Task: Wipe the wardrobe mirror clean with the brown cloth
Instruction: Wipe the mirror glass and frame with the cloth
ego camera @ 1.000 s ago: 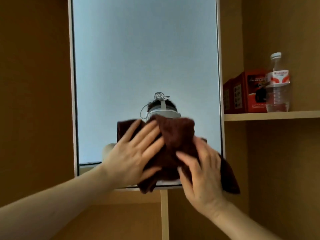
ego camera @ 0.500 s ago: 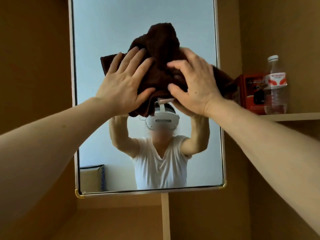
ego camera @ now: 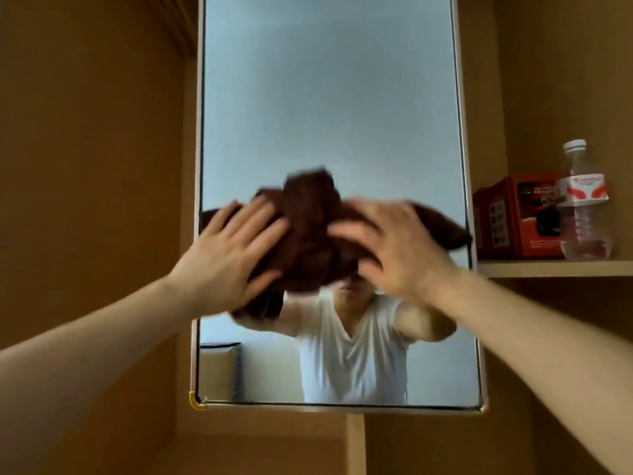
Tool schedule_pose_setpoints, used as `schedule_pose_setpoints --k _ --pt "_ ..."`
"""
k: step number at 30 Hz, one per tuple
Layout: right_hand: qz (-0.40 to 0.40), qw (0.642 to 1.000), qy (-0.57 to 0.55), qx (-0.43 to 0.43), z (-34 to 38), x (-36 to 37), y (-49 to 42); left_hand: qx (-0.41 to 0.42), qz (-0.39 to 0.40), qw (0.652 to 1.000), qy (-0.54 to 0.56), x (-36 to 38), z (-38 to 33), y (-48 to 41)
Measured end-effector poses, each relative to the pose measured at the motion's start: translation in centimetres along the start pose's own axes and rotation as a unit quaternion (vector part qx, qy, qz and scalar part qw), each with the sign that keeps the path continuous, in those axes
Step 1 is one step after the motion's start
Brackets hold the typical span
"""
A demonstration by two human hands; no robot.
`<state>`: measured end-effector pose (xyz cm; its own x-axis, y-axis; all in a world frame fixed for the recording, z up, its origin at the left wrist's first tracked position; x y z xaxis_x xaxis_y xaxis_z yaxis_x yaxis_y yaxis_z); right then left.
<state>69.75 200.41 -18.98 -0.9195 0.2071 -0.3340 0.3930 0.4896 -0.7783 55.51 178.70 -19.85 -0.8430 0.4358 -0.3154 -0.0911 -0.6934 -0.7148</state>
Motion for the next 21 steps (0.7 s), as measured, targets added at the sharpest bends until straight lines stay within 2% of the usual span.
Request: schedule_pose_setpoints --k 4,8,11,16,18,21 --pt "-0.07 0.987 -0.038 0.137 -2.0 -2.1 -9.8 -0.151 -0.021 0.987 0.05 -2.6 3.6 -5.6" --pt "-0.094 0.984 -0.079 0.129 -1.2 -2.0 -10.0 -0.213 -0.011 0.97 0.117 -2.4 1.3 -5.6" --pt "-0.112 0.985 -0.087 0.099 0.8 -0.6 -4.4 -0.187 -0.033 0.973 0.13 -1.0 -3.1 -2.1" --pt "-0.083 0.985 -0.111 0.103 3.2 1.8 7.3 -0.042 -0.047 0.991 0.116 0.3 -8.3 0.9" --pt "-0.065 0.987 -0.107 0.096 2.2 1.1 8.2 -0.008 -0.032 0.994 0.102 -0.1 -8.4 -0.1" --pt "-0.075 0.984 -0.092 0.135 -1.1 -2.0 3.9 -0.047 -0.018 0.995 0.083 -2.2 -6.5 -4.1"
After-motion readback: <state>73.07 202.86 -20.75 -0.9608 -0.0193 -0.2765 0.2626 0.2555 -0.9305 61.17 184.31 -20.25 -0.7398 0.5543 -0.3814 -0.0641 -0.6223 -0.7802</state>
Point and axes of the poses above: each hand's wrist, its own y-axis away from the middle knuckle, its own x-axis out of the palm, z = x × y, the point moved 1 cm from there along -y, towards the middle knuckle, and after that the axes turned 2 degrees about z, right-handed, at the moved point
